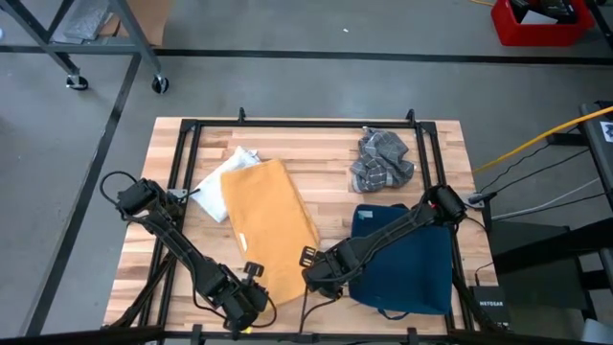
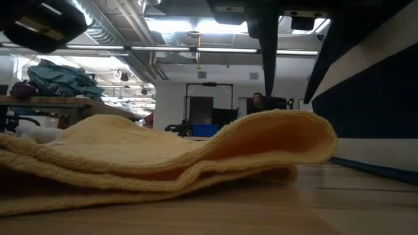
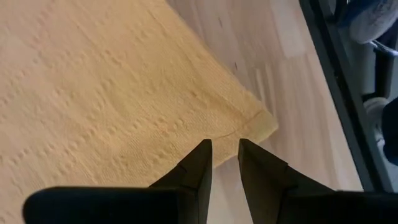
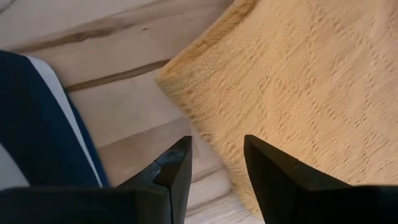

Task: Fold towel
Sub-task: Fold the yellow towel

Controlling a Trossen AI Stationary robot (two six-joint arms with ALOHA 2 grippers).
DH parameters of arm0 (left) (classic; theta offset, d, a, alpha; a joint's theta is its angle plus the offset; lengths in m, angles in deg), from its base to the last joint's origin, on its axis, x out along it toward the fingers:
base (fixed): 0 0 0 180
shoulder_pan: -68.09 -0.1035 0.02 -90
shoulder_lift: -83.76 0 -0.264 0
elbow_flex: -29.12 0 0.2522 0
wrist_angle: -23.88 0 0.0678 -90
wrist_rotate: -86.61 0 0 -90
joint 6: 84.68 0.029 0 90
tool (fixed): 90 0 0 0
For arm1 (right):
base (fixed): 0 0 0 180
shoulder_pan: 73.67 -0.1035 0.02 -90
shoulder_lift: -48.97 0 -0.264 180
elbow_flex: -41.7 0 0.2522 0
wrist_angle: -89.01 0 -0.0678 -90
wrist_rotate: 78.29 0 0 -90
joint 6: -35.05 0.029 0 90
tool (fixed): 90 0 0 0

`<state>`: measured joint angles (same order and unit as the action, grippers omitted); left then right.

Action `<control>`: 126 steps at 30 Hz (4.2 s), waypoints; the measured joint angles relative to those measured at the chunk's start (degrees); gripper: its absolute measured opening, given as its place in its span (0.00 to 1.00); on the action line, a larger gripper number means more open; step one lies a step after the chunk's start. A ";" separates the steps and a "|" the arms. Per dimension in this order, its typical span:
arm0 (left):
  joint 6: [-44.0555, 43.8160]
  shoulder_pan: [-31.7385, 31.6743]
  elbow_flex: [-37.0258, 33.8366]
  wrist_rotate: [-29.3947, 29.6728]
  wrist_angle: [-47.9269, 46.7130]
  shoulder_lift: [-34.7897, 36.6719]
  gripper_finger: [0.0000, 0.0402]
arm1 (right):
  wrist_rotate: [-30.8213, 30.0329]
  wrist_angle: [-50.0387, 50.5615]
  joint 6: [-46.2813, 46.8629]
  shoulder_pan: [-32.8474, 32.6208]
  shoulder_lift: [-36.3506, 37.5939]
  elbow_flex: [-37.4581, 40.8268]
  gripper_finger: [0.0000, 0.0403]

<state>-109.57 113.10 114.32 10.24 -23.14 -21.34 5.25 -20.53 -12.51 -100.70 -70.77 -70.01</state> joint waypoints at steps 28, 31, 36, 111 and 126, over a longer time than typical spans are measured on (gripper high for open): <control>1.02 -0.05 0.02 0.11 -0.10 0.02 0.18 | -2.17 1.10 -1.98 -0.48 -3.80 -7.62 0.37; 1.03 -0.05 0.02 0.42 -0.11 0.02 0.18 | -2.78 -2.73 -2.59 0.00 -3.44 -9.31 0.37; 0.79 -0.05 0.02 0.55 -0.11 0.09 0.18 | -9.49 -3.21 -8.02 0.04 -3.58 -10.27 0.37; -7.50 -1.46 -0.57 -5.76 -8.60 -2.18 0.18 | 5.64 2.50 11.27 9.35 -8.50 -7.26 0.37; -1.46 4.65 0.47 -4.78 -15.68 3.37 0.18 | 1.55 3.55 3.22 1.60 -8.59 -12.83 0.37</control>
<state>-111.03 117.75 114.78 5.46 -38.82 -17.98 6.80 -16.99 -9.30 -99.10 -79.36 -82.84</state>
